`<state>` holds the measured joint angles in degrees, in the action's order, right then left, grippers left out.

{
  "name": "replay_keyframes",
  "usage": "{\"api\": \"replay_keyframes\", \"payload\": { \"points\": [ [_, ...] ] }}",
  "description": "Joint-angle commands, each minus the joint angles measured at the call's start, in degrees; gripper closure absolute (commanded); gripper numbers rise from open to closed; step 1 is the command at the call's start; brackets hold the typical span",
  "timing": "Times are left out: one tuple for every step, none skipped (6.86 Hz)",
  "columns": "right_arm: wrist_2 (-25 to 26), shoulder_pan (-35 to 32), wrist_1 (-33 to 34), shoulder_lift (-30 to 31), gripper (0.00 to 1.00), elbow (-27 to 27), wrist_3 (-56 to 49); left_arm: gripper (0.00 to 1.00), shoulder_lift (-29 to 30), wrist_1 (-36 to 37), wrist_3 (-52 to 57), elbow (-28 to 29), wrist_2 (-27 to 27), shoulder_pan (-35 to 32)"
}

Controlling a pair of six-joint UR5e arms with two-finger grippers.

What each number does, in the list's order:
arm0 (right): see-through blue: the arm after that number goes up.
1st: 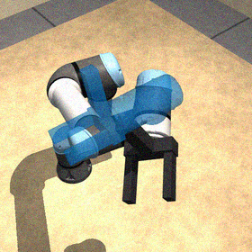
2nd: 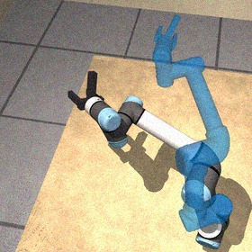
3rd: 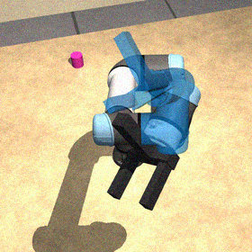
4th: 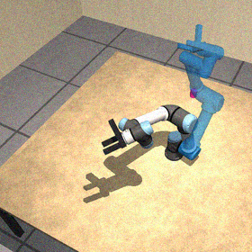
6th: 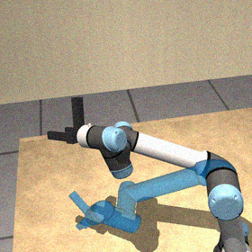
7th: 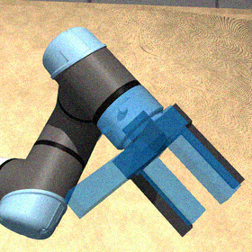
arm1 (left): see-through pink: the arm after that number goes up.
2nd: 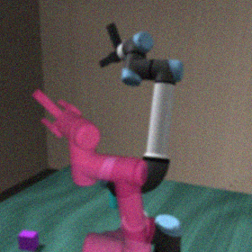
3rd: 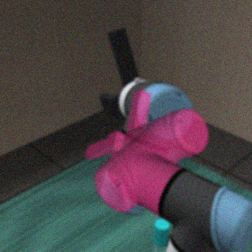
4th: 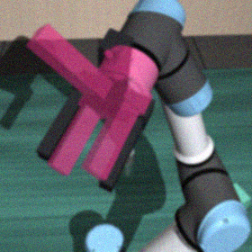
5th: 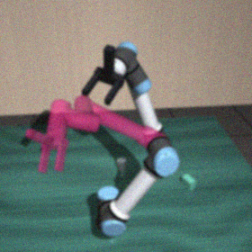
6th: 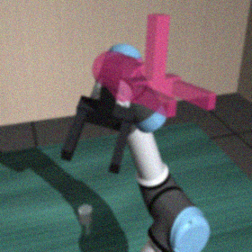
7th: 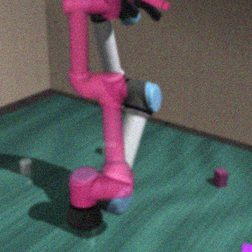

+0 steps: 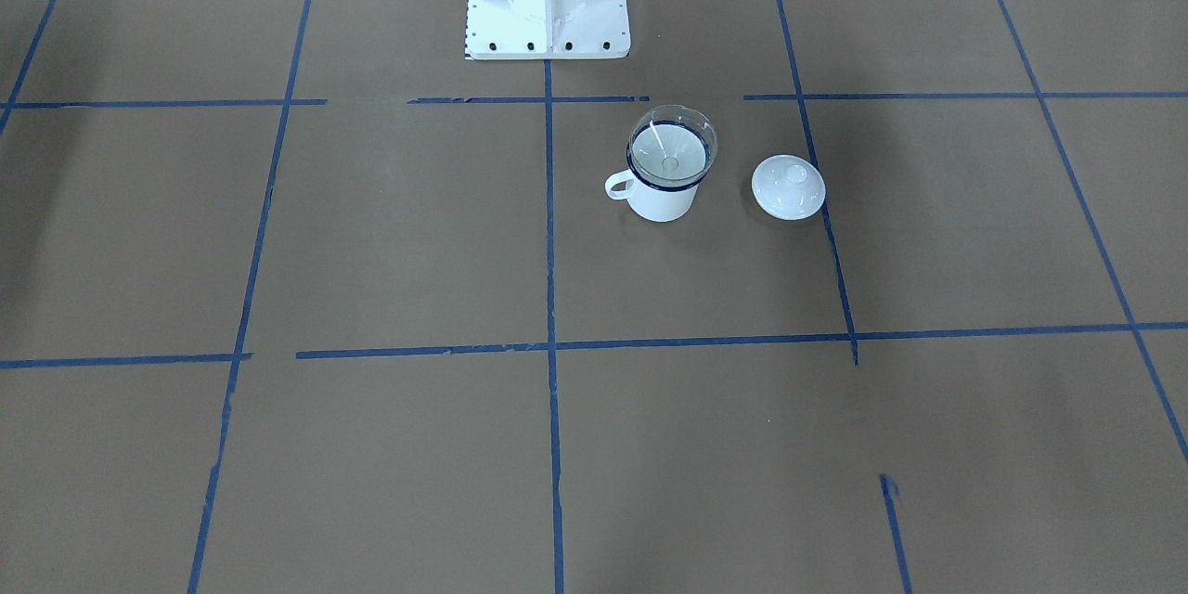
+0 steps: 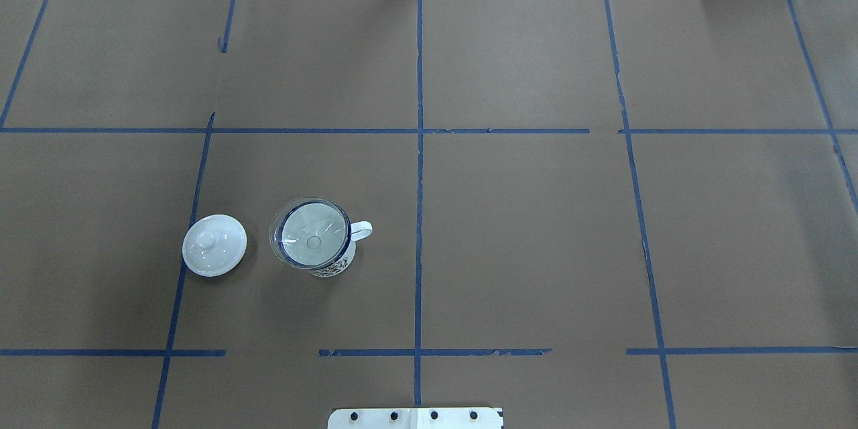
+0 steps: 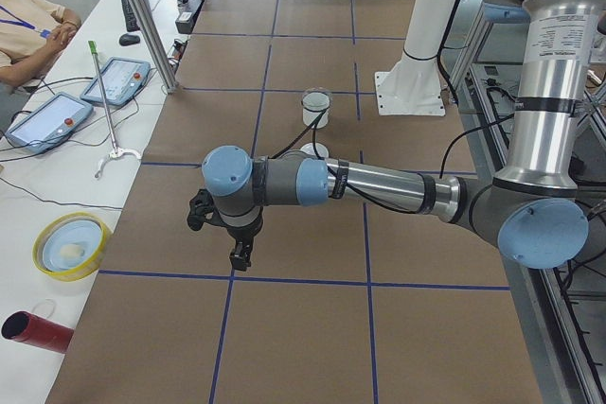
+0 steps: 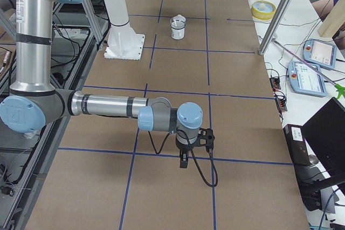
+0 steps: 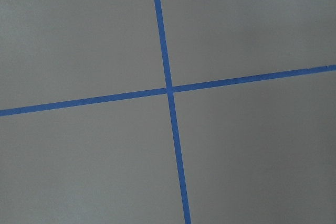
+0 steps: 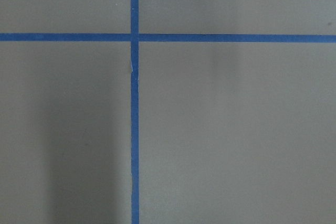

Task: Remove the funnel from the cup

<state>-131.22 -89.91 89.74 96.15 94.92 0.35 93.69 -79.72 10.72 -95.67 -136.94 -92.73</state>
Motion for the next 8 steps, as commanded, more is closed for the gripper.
{"api": "replay_keyframes", "payload": {
  "points": [
    [0.0, 0.0, 0.0, 0.0, 0.00, 0.0, 0.0, 0.00, -0.3, 0.0, 0.2, 0.1, -0.5, -0.2],
    [0.0, 0.0, 0.0, 0.0, 0.00, 0.0, 0.0, 0.00, 0.0, 0.1, 0.3, 0.2, -0.2, -0.2],
    [0.0, 0.0, 0.0, 0.0, 0.00, 0.0, 0.0, 0.00, 0.1, 0.0, 0.3, 0.2, -0.1, -0.2],
    [0.0, 0.0, 0.0, 0.0, 0.00, 0.0, 0.0, 0.00, 0.0, 0.0, 0.2, 0.1, -0.2, -0.2],
    [0.0, 0.0, 0.0, 0.0, 0.00, 0.0, 0.0, 0.00, -0.5, -0.1, 0.2, 0.1, -0.3, -0.2],
    [0.0, 0.0, 0.0, 0.0, 0.00, 0.0, 0.0, 0.00, -0.5, -0.2, 0.1, 0.6, -0.3, -0.2],
    [0.0, 0.0, 0.0, 0.0, 0.00, 0.0, 0.0, 0.00, -0.4, -0.4, 0.0, 0.9, -0.3, -0.2],
    [0.0, 0.0, 0.0, 0.0, 0.00, 0.0, 0.0, 0.00, -0.7, -0.4, 0.1, 1.0, -0.3, -0.2]
  ]
}}
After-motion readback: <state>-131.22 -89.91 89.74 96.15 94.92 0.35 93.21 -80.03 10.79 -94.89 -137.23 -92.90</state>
